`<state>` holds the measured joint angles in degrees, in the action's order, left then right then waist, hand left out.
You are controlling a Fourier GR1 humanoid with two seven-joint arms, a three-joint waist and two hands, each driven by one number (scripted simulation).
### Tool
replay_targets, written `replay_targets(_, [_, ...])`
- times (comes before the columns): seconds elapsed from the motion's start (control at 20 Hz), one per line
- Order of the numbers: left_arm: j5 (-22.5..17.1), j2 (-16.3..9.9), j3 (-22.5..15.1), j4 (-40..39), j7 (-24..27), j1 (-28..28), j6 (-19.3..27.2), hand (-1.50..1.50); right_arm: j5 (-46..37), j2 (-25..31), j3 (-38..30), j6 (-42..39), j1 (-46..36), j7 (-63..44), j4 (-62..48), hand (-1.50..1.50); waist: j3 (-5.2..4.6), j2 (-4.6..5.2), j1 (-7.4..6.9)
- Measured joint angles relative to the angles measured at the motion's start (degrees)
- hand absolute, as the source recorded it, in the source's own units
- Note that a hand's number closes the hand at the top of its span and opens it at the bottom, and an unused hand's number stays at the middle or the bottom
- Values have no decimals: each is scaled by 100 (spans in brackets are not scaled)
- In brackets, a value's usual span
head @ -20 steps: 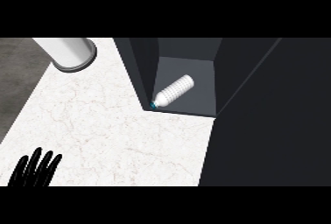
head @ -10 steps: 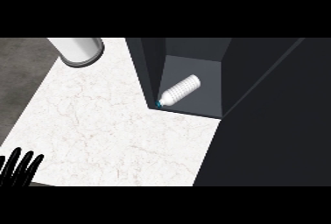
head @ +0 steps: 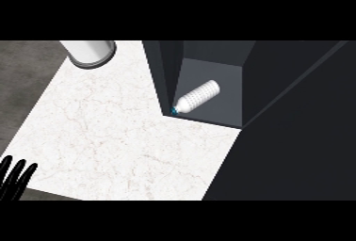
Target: Pick up the bottled water, place it into the cabinet and close the cabinet
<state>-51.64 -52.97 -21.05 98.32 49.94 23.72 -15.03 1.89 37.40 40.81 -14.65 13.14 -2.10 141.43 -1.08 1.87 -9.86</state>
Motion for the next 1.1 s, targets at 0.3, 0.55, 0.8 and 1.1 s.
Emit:
replay_targets(0.3, [-59,-80,104,3,-44,-19,-77,-150,460,-488,-118,53,-223,-311,-270,150,-1,47,-60])
replay_targets(0.55, [-116,-153,204,7,-92,-52,-142,-150,1193,-1195,-265,257,-730,-780,-800,150,9,68,-125])
replay_targets(0.8, [-194,-215,301,-33,-141,-41,-221,-150,1939,-1807,-304,247,-1331,-1220,-1401,150,36,72,-154])
replay_targets(1.1, [-336,-260,448,-101,-183,47,-293,-150,2374,-2314,-1071,416,-2206,-1518,-2427,150,63,26,-46])
